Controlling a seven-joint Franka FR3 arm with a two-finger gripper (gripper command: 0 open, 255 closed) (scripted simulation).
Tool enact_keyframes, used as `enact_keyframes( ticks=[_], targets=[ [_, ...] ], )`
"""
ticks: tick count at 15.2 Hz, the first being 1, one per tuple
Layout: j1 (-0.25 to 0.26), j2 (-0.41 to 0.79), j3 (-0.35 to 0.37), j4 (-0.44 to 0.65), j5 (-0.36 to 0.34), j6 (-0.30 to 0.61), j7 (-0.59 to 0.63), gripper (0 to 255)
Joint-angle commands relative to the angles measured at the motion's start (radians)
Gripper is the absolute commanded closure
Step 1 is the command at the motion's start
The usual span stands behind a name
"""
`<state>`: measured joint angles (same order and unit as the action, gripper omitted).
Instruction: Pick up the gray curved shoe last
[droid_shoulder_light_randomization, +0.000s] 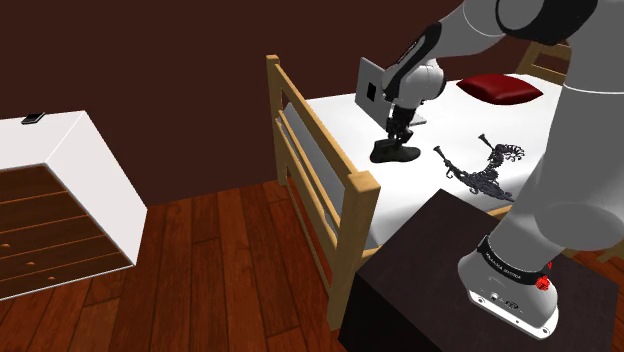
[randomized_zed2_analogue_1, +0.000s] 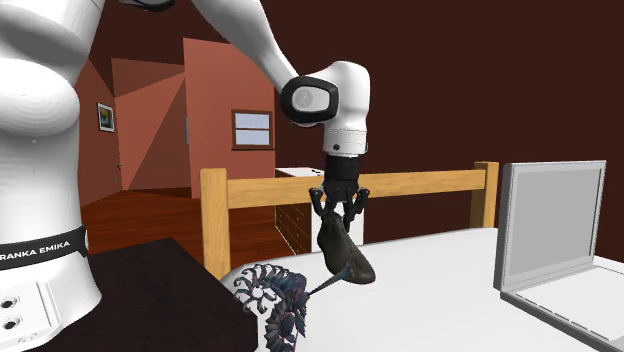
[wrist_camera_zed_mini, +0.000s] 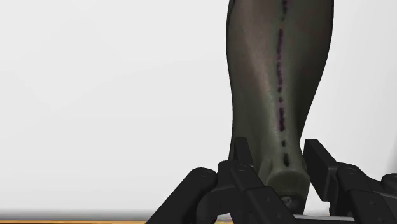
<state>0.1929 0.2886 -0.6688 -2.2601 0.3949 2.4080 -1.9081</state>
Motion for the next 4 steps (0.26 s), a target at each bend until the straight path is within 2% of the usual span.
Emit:
enact_keyframes(
  ticks=[1, 4],
  targets=[
    [0.013, -0.027, -0.015, 0.002, -0.03, -0.021, 0.024, 255],
    [0.018, -0.041, -0.022, 0.004, -0.046, -0.032, 0.035, 255]
  ],
)
